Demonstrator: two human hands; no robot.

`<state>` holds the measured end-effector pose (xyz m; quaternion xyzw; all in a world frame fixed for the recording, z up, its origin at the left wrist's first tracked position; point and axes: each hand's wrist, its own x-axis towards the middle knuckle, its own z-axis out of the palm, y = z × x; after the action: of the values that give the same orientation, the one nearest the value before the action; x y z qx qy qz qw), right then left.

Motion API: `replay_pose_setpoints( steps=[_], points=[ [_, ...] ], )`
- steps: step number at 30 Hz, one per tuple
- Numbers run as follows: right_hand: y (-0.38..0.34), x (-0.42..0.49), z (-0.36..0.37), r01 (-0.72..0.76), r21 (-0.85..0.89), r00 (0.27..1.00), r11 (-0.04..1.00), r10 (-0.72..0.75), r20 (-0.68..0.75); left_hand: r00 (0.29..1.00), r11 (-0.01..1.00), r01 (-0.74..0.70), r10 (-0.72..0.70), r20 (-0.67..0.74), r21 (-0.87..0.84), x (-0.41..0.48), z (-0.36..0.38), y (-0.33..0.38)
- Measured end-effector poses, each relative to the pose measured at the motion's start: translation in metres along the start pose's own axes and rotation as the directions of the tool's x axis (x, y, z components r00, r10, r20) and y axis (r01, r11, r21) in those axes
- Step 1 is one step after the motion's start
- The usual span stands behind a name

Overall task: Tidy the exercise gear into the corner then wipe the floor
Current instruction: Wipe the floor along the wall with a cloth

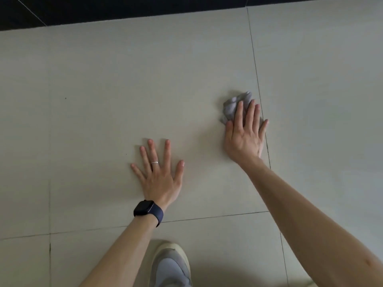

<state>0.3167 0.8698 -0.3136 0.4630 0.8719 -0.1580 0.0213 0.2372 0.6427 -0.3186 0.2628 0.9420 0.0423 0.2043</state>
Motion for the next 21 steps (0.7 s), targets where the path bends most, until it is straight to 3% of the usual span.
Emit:
replay_pose_setpoints(
  steps=[2, 3, 5, 6, 7, 8, 9, 10, 11, 12, 14, 15, 16, 18, 21],
  points=[
    [-0.012, -0.061, 0.015, 0.218, -0.026, 0.976, 0.976, -0.217, 0.028, 0.999, 0.999, -0.037, 0.036, -0.010, -0.041, -0.002, -0.006, 0.002],
    [-0.014, -0.094, 0.019, 0.430, -0.046, 0.900, 0.902, -0.424, 0.101, 0.996, 0.996, -0.070, 0.067, -0.057, -0.053, -0.001, -0.014, 0.003],
    [-0.001, -0.126, 0.019, 0.802, -0.053, 0.588, 0.595, -0.769, 0.251, 0.976, 0.985, -0.170, 0.165, -0.140, -0.027, 0.016, -0.029, 0.005],
    [0.007, -0.114, 0.015, 0.881, -0.037, 0.462, 0.472, -0.842, 0.277, 0.967, 0.978, -0.207, 0.203, -0.151, -0.008, 0.031, -0.037, 0.007],
    [0.014, -0.094, 0.012, 0.906, -0.054, 0.417, 0.419, -0.866, 0.274, 0.964, 0.975, -0.221, 0.218, -0.149, 0.002, 0.047, -0.045, 0.008],
    [0.016, -0.070, 0.010, 0.895, -0.098, 0.445, 0.435, -0.858, 0.257, 0.965, 0.976, -0.217, 0.216, -0.148, 0.009, 0.063, -0.052, 0.008],
    [0.014, -0.043, 0.006, 0.835, -0.144, 0.550, 0.531, -0.807, 0.217, 0.966, 0.977, -0.212, 0.213, -0.148, 0.023, 0.079, -0.057, 0.008],
    [0.012, -0.016, -0.001, 0.704, -0.154, 0.710, 0.693, -0.686, 0.161, 0.966, 0.977, -0.210, 0.214, -0.145, 0.047, 0.092, -0.062, 0.007],
    [0.011, 0.013, -0.008, 0.508, -0.142, 0.861, 0.849, -0.497, 0.111, 0.967, 0.976, -0.206, 0.214, -0.135, 0.071, 0.107, -0.065, 0.005],
    [0.010, 0.036, -0.015, 0.256, -0.081, 0.965, 0.963, -0.250, 0.075, 0.971, 0.976, -0.196, 0.206, -0.121, 0.090, 0.120, -0.069, 0.002],
    [0.000, 0.059, -0.021, -0.139, 0.049, 0.989, 0.989, 0.136, 0.055, 0.979, 0.980, -0.161, 0.174, -0.106, 0.115, 0.149, -0.077, -0.003],
    [-0.010, 0.056, -0.018, -0.210, 0.068, 0.977, 0.975, 0.207, 0.047, 0.982, 0.981, -0.143, 0.156, -0.102, 0.128, 0.161, -0.081, -0.005],
    [-0.020, 0.050, -0.011, -0.194, 0.051, 0.981, 0.980, 0.193, 0.025, 0.985, 0.982, -0.126, 0.141, -0.101, 0.138, 0.175, -0.084, -0.007],
    [-0.037, 0.023, 0.005, 0.053, -0.015, 0.999, 0.998, -0.053, -0.012, 0.988, 0.985, -0.104, 0.118, -0.100, 0.137, 0.201, -0.089, -0.010],
    [-0.027, 0.023, 0.006, 0.496, -0.099, 0.868, 0.863, -0.487, 0.097, 0.980, 0.988, -0.122, 0.136, -0.147, 0.099, 0.224, -0.092, -0.009]
  ],
)
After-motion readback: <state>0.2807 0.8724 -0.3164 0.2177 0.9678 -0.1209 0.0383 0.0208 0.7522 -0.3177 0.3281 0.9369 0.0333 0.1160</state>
